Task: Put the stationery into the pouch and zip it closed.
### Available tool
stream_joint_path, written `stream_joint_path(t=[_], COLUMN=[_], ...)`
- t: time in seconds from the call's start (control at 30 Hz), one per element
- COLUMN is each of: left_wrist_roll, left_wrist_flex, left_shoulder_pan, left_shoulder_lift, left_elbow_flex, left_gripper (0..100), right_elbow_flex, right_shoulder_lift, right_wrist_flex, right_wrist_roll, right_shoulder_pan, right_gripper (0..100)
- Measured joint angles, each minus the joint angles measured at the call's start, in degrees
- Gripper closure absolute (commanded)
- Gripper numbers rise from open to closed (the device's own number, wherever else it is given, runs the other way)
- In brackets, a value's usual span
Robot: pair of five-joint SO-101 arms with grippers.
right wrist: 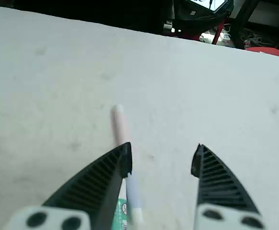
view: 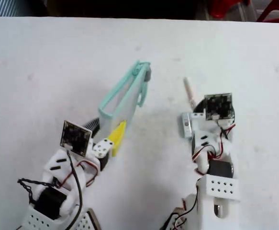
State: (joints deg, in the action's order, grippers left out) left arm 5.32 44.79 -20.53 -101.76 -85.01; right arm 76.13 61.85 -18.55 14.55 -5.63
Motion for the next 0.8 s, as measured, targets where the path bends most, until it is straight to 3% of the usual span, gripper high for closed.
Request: stream_joint_path(t=[0.27,0.47,0.8], left_wrist_roll=[0.0,0.0,0.26], left_wrist_flex=[0.0,0.0,4.66], left_shoulder_pan=[0.0,0.0,0.0], left_shoulder_lift=[0.0,0.0,-0.09], left_elbow_flex=[0.0,0.0,0.35], left_gripper=[82,82,81], right_elbow_flex=[-12.84,-17.67,-41.14], right_shoulder_lift=[0.0,-2.11,-37.71], right_wrist_flex=[-19.43,-24.88,-30.51], right_wrist_roll=[-1.58,-1.58,-1.93], right_shoulder_pan=[4.75,9.14,9.41], right_gripper=[80.1,80.1,80.1])
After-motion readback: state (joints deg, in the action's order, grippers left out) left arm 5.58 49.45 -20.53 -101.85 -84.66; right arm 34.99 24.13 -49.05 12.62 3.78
